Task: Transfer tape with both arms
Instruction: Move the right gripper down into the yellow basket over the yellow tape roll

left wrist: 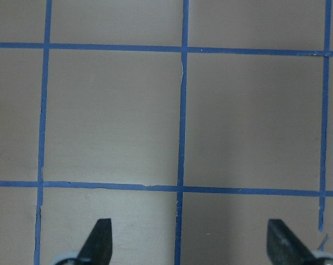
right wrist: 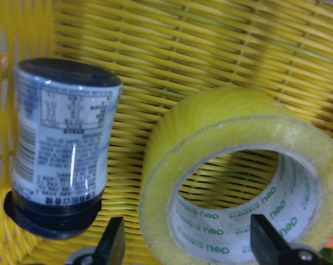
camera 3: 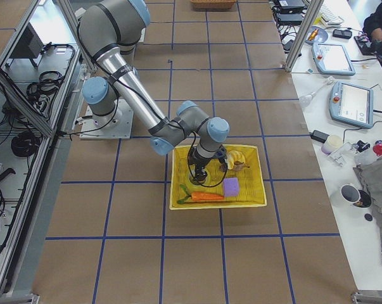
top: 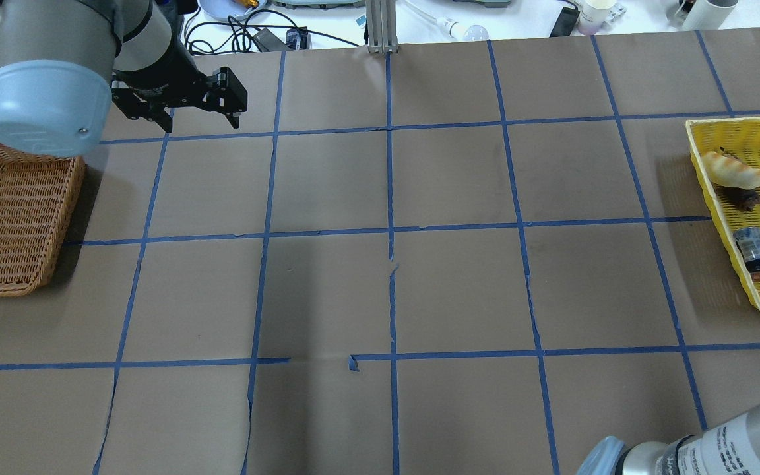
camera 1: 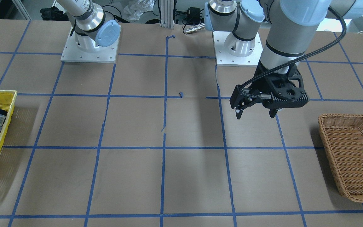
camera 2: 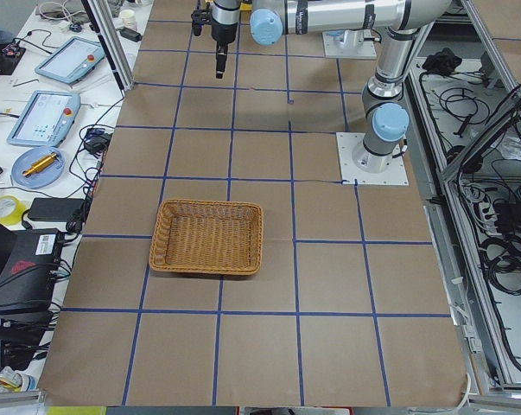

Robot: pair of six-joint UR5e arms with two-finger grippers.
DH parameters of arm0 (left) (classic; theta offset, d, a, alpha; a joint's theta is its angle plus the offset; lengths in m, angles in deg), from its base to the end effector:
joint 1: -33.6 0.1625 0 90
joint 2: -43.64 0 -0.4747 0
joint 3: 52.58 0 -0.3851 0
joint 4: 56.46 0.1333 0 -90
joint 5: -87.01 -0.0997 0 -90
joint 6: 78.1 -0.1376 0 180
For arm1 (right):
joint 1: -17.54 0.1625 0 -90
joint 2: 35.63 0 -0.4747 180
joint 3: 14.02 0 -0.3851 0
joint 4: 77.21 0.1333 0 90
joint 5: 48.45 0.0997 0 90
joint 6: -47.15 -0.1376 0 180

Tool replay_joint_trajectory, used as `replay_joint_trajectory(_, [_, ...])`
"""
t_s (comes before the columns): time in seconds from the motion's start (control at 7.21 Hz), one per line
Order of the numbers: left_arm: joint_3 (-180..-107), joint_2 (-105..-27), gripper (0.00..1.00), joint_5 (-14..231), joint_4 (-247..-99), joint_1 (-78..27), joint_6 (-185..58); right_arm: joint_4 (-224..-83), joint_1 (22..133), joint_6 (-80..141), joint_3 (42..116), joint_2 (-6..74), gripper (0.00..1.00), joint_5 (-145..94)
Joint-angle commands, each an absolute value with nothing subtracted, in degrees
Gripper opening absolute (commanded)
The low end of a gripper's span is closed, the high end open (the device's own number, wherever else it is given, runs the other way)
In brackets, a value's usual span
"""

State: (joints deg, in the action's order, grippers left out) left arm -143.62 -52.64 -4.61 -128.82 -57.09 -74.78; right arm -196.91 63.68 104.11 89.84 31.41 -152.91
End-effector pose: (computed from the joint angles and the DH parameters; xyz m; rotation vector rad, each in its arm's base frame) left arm -0.1361 -0.5550 0.4678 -0.0753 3.1061 -0.2819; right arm -0.3277 -0.4838 0.2242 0.3715 -3.0251 -0.4188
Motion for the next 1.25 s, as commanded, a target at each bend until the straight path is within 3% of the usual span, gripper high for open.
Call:
replay_joint_trajectory(0.0, [-143.3,-53.4,1.00,-4.4,-128.5,-57.3,-74.5,-197.2,63.7,104.2,90.0,31.2,0.66,-152.6])
replay_joint_trajectory(0.28, [-143.2,-52.5,1.00,-4.7,-128.7,-57.4,-74.7,-197.2,63.7,104.1,89.8,31.2,0.19,-152.2])
replay_joint_trajectory(0.42, [-143.2,-51.9,1.00,-4.9,-129.5,-57.5,-74.8,-197.2,63.7,104.1,89.6,31.3,0.00,-152.2])
replay_joint_trajectory(1.11, [-140.3,-49.2,1.00,-6.2,-137.8,-57.5,-74.8,-194.2,64.3,104.1,88.8,40.3,0.00,-148.8])
